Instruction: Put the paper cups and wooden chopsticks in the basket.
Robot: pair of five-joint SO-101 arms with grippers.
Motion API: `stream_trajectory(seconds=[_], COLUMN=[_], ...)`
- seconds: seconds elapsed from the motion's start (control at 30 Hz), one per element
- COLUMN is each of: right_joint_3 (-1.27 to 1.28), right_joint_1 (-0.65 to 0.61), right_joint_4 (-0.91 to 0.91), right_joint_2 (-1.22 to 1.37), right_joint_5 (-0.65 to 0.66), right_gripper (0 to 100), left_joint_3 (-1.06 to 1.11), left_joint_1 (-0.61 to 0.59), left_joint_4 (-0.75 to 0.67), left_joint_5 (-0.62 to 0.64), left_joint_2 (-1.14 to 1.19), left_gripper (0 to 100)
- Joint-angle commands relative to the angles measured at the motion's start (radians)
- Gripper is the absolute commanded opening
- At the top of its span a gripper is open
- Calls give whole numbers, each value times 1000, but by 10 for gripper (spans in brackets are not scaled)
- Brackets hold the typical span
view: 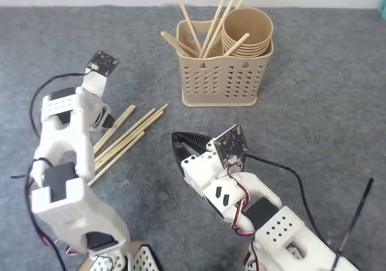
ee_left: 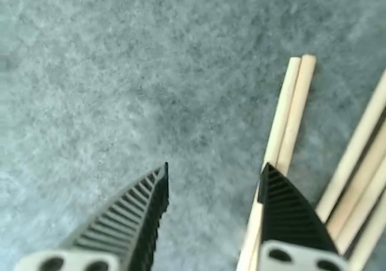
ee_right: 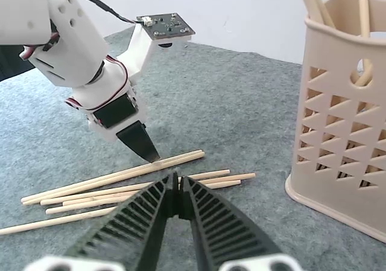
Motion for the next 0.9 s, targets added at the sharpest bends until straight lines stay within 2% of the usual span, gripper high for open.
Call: stream_trajectory(seconds=[0.0,0.13,0.33,0.5,0.73,0.87], right_joint_3=[-60,-60,-60,-60,-60,-60], right_joint_1=[-7,-7,-7,-7,-7,-7], right_joint_4=[-15,-15,-15,-15,-16,-16], right_joint_2=[13,13,13,13,13,13], right_joint_5=[34,52,54,55,55,55], right_gripper=[13,13,13,13,13,13], left_joint_3=[-48,-64,-113,-136,-133,-124], left_joint_1=[-5,-6,-2,-34,-29,-8], left_joint_4=[-28,-48,28,31,167,184], left_joint_5=[-18,-44,-41,-25,-23,-23], left_joint_2=[32,100,95,31,-92,-104], left_gripper=[232,231,231,231,231,232])
